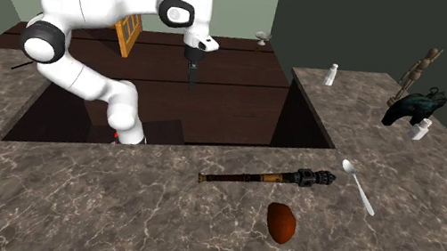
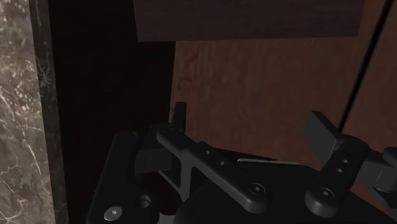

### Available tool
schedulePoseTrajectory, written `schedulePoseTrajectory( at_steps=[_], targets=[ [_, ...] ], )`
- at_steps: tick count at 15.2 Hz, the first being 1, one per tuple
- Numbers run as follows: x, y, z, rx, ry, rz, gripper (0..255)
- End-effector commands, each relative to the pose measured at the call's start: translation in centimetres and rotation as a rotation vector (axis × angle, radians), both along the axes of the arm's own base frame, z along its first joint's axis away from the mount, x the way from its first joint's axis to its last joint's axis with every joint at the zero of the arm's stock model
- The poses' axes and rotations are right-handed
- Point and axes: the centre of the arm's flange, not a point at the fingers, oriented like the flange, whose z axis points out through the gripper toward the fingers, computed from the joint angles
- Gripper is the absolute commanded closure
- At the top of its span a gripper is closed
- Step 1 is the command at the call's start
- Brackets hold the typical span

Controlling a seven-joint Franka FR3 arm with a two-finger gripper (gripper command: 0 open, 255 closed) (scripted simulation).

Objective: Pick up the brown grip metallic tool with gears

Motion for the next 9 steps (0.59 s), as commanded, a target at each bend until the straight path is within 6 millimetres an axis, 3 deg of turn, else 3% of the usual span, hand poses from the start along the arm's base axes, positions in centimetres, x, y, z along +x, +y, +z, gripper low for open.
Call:
schedulePoseTrajectory(
  at_steps=[1, 9],
  targets=[
    [0.0, 0.0, 0.0, 0.0, 0.0, 0.0, 0],
    [3.7, -9.6, -0.9, -0.003, -0.039, -0.01, 0]
  ],
)
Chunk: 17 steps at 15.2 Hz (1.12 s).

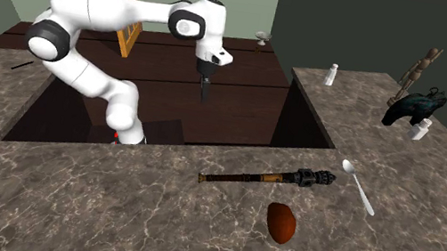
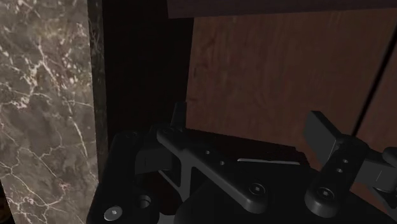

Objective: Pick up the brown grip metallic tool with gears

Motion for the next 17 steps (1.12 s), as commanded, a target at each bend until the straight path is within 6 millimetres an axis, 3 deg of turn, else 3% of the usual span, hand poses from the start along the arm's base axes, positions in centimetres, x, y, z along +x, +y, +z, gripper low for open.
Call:
schedulePoseTrajectory(
  at_steps=[1, 17],
  targets=[
    [0.9, -2.4, -0.1, -0.002, -0.01, -0.002, 0],
    [8.0, -21.6, -1.3, -0.009, -0.088, -0.022, 0]
  ],
)
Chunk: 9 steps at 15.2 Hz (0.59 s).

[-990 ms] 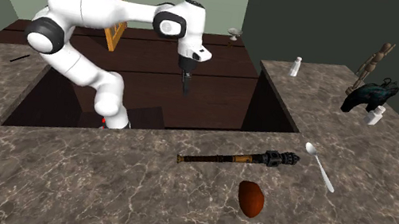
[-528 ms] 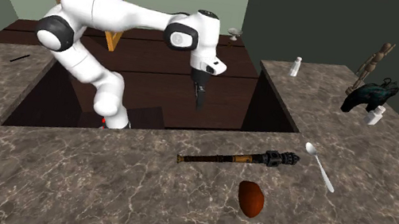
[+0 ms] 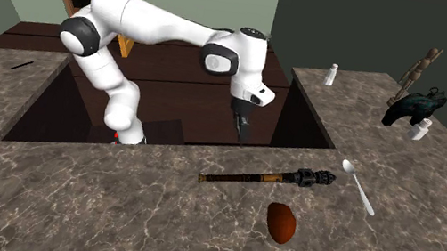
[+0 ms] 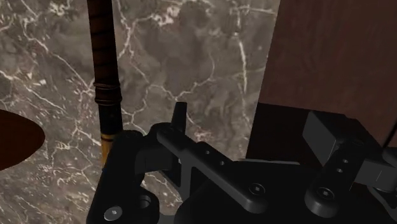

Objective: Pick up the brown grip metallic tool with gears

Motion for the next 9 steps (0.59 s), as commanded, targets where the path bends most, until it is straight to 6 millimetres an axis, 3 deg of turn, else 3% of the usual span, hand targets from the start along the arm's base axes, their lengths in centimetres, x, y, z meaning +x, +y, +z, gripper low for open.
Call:
schedulePoseTrajectory(
  at_steps=[1, 9],
  targets=[
    [0.8, -2.4, 0.0, -0.002, -0.01, -0.001, 0],
    [4.3, -12.1, -0.3, -0.006, -0.049, -0.012, 0]
  ],
)
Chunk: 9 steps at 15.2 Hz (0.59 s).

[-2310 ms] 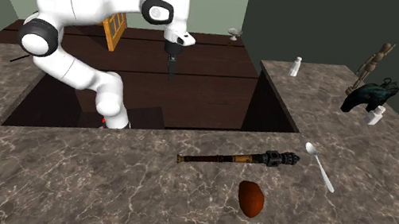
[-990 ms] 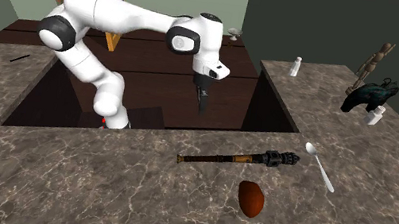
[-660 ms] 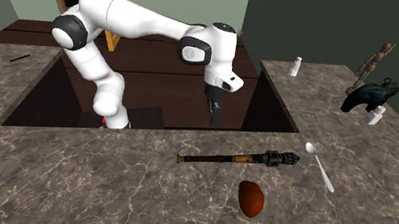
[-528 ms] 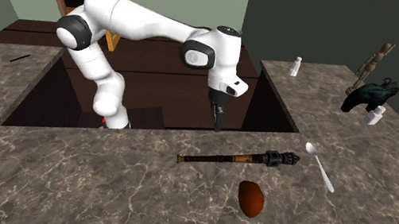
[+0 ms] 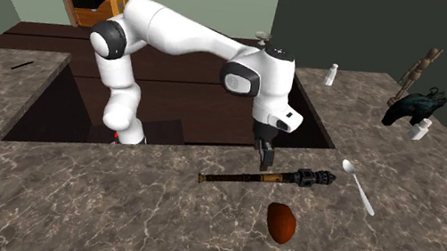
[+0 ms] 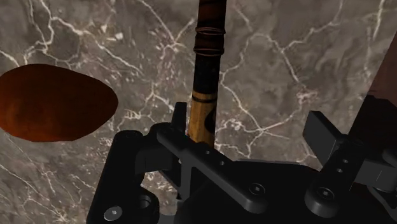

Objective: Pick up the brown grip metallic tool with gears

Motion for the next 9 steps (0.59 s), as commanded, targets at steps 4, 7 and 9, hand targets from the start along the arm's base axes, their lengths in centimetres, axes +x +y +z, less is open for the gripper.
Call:
schedulePoseTrajectory(
  at_steps=[4, 7, 9],
  targets=[
    [1.3, -3.7, -1.2, -0.002, -0.014, -0.001, 0],
    [1.3, -3.7, -2.8, -0.002, -0.014, -0.001, 0],
    [1.3, -3.7, -3.8, -0.002, -0.014, -0.001, 0]
  ],
)
